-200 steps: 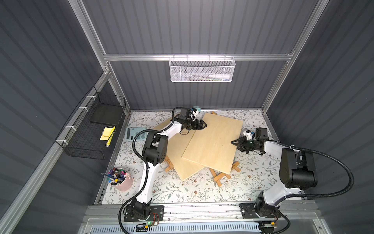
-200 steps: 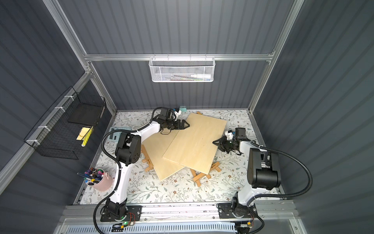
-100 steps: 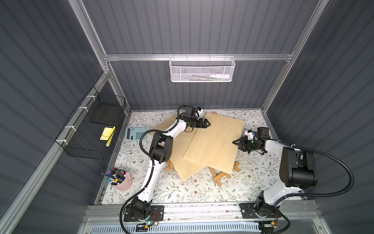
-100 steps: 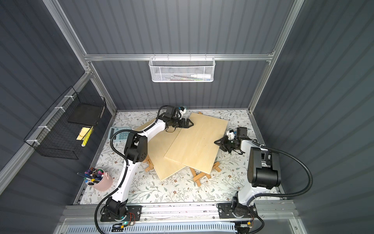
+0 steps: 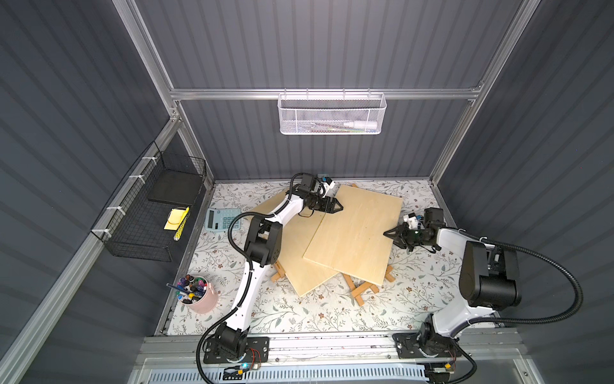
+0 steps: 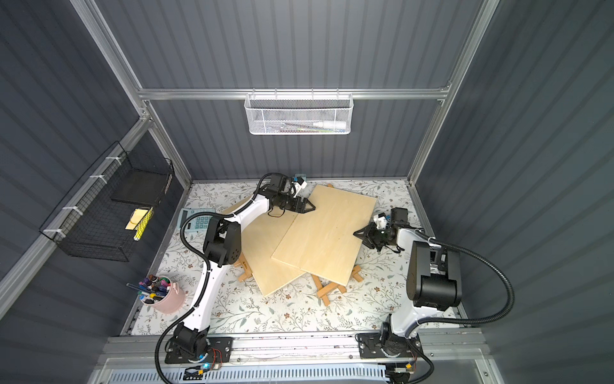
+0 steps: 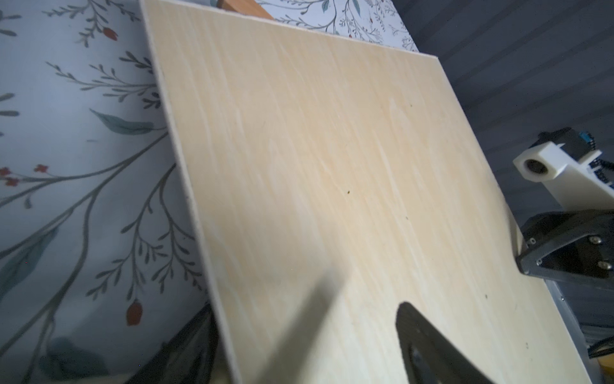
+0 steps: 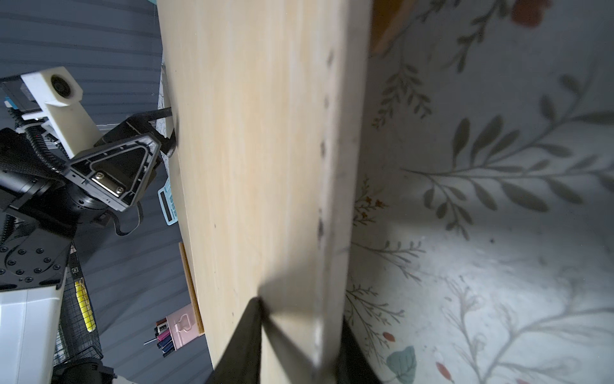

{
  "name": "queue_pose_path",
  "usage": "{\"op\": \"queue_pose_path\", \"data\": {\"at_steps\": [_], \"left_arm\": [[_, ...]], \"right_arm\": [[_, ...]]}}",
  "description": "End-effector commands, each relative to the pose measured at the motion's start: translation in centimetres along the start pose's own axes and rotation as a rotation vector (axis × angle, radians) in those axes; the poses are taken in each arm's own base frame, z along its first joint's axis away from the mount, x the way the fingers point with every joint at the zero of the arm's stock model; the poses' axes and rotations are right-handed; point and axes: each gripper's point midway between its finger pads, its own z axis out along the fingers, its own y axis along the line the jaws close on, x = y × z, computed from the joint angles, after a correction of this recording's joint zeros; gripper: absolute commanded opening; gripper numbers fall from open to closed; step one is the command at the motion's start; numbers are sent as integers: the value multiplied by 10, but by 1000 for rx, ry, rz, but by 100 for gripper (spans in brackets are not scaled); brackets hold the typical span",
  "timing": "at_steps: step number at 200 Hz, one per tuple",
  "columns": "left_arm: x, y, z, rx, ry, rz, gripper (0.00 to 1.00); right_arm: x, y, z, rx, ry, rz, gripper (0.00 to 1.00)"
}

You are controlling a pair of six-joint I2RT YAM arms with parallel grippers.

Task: Assemble the easel
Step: Pick up the drawing board from the corner of the board.

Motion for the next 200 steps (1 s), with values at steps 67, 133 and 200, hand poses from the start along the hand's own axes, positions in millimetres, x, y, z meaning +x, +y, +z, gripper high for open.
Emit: {"op": "queue_pose_path", "data": {"at_steps": [67,133,200], "left_arm": [[80,-113,8,342,280,-180,68],[84,-173,14,437,305,-142,67],[118,-125,39,152,380,-211,68]], "right_arm": [[12,-74,-5,419,-28,32,0],[10,-58,2,404,-38,-31,0],[14,-91,-11,574,-61,19,24]]}}
